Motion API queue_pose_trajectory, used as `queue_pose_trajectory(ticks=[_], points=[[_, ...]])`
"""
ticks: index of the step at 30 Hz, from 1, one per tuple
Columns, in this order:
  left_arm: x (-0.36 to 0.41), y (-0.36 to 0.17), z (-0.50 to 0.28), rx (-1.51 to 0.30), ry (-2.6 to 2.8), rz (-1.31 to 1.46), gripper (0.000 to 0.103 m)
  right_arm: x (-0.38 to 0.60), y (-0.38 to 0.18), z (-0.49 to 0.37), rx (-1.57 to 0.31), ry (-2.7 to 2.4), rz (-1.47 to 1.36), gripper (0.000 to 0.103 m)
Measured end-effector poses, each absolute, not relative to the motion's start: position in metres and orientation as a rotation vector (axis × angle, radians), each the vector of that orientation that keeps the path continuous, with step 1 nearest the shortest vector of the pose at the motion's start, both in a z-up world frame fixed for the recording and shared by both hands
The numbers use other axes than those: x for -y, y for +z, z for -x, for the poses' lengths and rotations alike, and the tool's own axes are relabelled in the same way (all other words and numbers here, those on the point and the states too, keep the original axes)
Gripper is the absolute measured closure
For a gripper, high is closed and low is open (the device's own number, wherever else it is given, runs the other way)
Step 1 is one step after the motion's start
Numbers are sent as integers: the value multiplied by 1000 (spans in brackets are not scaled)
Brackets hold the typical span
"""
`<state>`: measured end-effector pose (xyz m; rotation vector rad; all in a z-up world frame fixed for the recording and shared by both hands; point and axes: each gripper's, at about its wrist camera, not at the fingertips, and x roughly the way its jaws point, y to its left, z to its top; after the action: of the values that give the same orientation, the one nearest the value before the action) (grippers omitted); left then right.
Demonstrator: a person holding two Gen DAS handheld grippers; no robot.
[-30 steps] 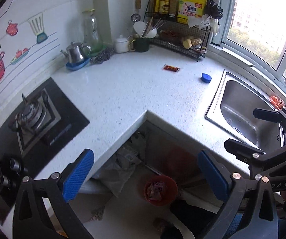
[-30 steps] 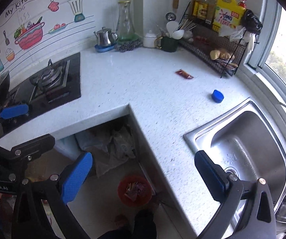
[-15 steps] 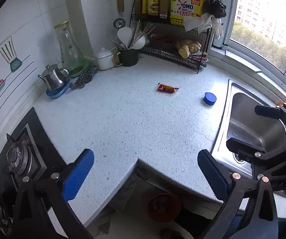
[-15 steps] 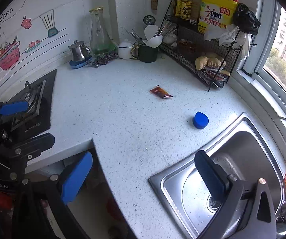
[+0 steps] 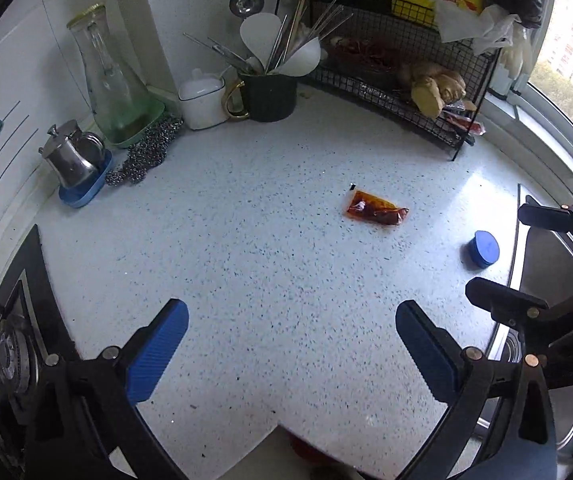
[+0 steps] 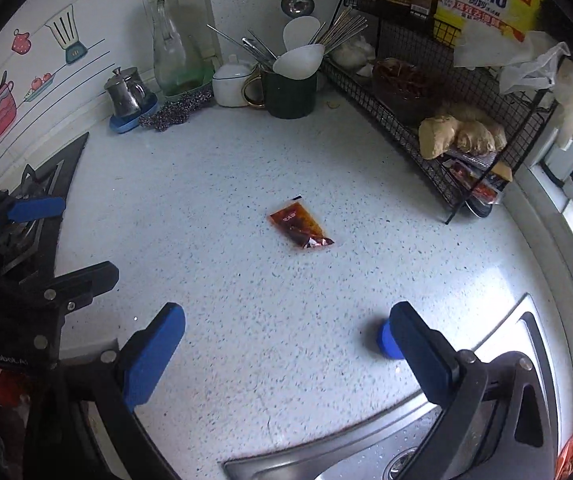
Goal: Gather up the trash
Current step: 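Raise both tools back up toward the counter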
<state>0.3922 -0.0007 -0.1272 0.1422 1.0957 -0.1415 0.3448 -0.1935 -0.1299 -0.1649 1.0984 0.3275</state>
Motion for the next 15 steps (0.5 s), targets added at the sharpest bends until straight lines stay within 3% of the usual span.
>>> queue_pose_trajectory(ticks=[15], points=[[-15,-181,-453,-1176,-69,-57,0,178,-199,-425,-1196,484,263,2]])
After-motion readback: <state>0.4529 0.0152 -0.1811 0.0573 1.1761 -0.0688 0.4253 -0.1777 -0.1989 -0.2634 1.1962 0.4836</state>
